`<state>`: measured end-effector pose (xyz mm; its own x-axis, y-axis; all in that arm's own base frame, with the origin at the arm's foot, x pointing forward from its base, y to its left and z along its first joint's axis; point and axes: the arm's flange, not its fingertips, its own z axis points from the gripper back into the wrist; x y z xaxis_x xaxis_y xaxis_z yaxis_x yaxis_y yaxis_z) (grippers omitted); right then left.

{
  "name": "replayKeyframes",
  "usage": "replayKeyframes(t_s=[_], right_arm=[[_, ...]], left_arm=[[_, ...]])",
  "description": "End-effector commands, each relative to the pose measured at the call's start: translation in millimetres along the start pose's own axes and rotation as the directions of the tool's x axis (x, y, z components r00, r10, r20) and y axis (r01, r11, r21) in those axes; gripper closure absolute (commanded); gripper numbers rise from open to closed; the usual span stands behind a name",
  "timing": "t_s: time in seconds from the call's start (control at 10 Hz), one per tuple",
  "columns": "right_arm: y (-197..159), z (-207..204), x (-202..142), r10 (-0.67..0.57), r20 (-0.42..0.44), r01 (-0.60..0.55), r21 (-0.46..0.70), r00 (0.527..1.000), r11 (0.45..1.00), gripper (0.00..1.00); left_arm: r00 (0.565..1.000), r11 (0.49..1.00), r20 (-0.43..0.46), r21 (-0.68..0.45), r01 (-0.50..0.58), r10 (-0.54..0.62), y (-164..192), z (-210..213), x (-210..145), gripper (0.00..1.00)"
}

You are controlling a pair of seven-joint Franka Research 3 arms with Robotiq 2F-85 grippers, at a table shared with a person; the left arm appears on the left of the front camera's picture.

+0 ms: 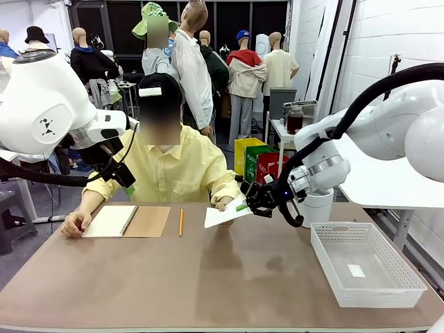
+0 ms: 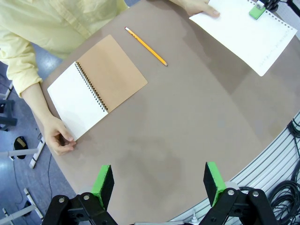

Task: Sort the paper based on its condition.
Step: If a person hands you a paper, place it in the Organizing basket , and if it's crumpled, put it in the Trash can.

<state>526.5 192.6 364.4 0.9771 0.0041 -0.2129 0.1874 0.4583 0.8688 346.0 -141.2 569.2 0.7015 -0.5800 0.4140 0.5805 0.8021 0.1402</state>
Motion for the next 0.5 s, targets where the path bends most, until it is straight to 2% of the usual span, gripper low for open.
replayKeyframes(t_s=[0.0, 0.1, 0.4], right_arm=[[10, 38, -21, 0.166, 0.048, -0.16, -0.1, 0.985, 0.982, 1.0], [13, 58, -34, 0.234, 0.081, -0.217, -0.177, 0.969, 0.96, 1.0], [13, 106, -67, 0.366, 0.065, -0.318, -0.369, 0.928, 0.873, 1.0]], left_arm=[[1.0, 1.0, 0.002, -0.002, 0.001, -0.001, 1, 1, 0, 0.0], [1.0, 1.0, 0.002, -0.002, 0.001, -0.001, 1, 1, 0, 0.0], [1.0, 1.0, 0.002, -0.002, 0.001, -0.001, 1, 1, 0, 0.0]])
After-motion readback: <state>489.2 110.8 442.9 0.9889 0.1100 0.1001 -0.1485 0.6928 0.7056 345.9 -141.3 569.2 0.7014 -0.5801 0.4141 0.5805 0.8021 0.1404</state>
